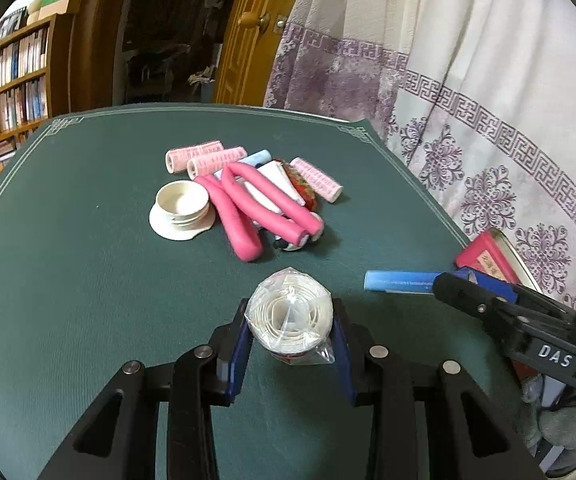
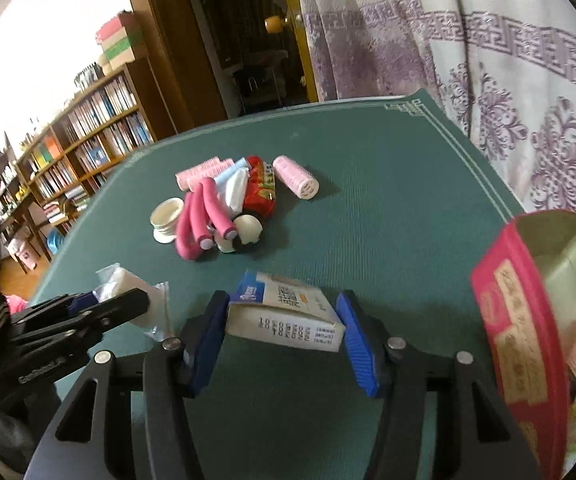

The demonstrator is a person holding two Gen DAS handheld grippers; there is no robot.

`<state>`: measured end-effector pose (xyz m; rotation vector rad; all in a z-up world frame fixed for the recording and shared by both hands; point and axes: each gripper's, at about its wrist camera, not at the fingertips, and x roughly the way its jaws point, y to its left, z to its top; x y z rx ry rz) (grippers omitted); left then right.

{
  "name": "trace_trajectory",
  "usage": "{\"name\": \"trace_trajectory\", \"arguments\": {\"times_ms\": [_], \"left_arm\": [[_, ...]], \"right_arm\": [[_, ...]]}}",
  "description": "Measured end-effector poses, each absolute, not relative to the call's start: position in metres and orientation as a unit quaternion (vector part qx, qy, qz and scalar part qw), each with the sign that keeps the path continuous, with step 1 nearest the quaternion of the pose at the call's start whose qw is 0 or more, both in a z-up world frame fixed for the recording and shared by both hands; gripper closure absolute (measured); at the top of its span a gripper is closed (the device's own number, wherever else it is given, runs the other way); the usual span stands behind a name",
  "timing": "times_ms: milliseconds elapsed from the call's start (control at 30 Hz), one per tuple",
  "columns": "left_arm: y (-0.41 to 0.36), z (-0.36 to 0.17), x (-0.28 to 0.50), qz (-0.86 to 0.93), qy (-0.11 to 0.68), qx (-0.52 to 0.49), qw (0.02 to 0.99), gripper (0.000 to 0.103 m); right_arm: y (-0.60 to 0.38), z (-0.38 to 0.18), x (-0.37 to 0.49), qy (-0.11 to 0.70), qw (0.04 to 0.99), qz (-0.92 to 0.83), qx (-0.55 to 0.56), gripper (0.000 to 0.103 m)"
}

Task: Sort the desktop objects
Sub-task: 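Lift the tape roll and medicine box and carry both toward the tin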

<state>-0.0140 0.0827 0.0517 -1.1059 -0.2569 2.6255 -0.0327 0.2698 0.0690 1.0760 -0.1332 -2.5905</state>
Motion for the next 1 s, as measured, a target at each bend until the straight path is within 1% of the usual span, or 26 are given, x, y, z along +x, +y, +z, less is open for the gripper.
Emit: {"name": "trace_trajectory", "arguments": {"times_ms": [467, 667, 1000], "left_arm": [[0.120, 0.088, 0.016, 0.916, -0.059, -0.355, 0.177, 0.065], [0.153, 0.099, 0.021, 0.913, -0.039, -0.349, 0.208, 0.065], [0.230, 0.120, 0.026, 0.899, 0.000, -0.340, 0.276, 0.065]], "right_arm": [[0.307, 0.112, 0.022, -0.080, 0.148, -0.935, 0.312, 0.044], [0.355, 0.132, 0.041, -0.100, 0.097, -0.951, 0.276, 0.044], [0.438, 0.140, 0.070, -0.110, -0.011, -0.964, 0.240, 0.044]]}}
